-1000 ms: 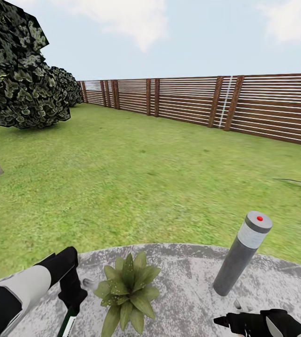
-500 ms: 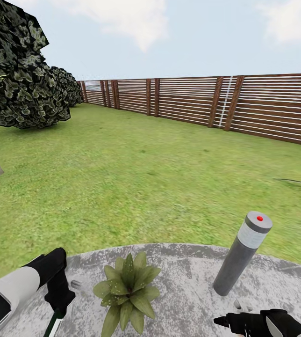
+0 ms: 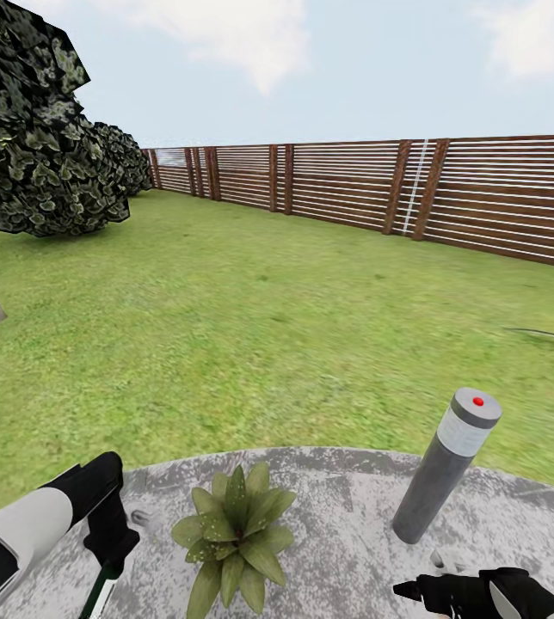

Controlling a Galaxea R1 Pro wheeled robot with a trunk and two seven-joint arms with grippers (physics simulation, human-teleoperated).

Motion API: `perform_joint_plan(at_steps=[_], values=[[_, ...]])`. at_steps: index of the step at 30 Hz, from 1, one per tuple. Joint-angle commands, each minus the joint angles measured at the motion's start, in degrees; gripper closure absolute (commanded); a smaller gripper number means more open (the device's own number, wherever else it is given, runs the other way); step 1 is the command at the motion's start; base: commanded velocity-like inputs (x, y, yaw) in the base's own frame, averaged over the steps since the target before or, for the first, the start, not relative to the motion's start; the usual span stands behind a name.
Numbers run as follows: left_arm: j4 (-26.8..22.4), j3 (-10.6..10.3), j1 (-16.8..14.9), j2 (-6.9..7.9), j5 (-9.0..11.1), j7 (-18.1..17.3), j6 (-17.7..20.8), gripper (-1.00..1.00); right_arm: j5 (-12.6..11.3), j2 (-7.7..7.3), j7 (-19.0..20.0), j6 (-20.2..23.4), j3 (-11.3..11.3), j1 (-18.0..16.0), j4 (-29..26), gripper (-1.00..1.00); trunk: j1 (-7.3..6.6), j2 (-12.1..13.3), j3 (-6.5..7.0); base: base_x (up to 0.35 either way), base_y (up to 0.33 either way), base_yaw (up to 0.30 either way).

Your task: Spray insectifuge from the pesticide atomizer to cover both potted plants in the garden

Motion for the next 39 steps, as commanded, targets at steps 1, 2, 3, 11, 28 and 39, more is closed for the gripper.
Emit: perform_joint_plan(at_steps=[1,2,3,11,28,39], values=[[-0.36,0.13,-0.03,0.03,-0.65,-0.49,0.35,1.0,0.09,0.01,0.18,0.57,-0.47,-0.01,-0.07,-1.0,-0.01,-0.02,-0.05,0.0,0.0,0.0],[-0.43,0.12,-0.05,0.04,-0.68,-0.49,0.39,1.0,0.09,0.01,0.18,0.57,-0.47,-0.01,-0.07,-1.0,-0.01,-0.02,-0.05,0.0,0.0,0.0],[-0.48,0.12,-0.06,0.04,-0.69,-0.49,0.42,1.0,0.09,0.01,0.18,0.57,-0.47,-0.01,-0.07,-1.0,-0.01,-0.02,-0.05,0.0,0.0,0.0],[-0.94,0.12,-0.21,-0.52,-0.72,0.67,1.54,1.0,0.09,0.01,0.18,0.61,-0.47,-0.01,-0.07,-1.0,-0.01,-0.02,-0.05,0.0,0.0,0.0],[-0.82,-0.26,-0.13,-2.74,-0.71,7.02,1.59,1.0,0.09,0.01,0.18,0.57,-0.48,-0.01,-0.08,-1.0,-0.01,-0.02,-0.05,0.0,0.0,0.0],[-0.84,-0.23,-0.04,-3.98,-0.63,7.46,1.51,1.0,0.09,0.01,0.09,0.58,-0.48,-0.01,-0.07,-1.0,-0.01,-0.02,-0.05,0.0,0.0,0.0]])
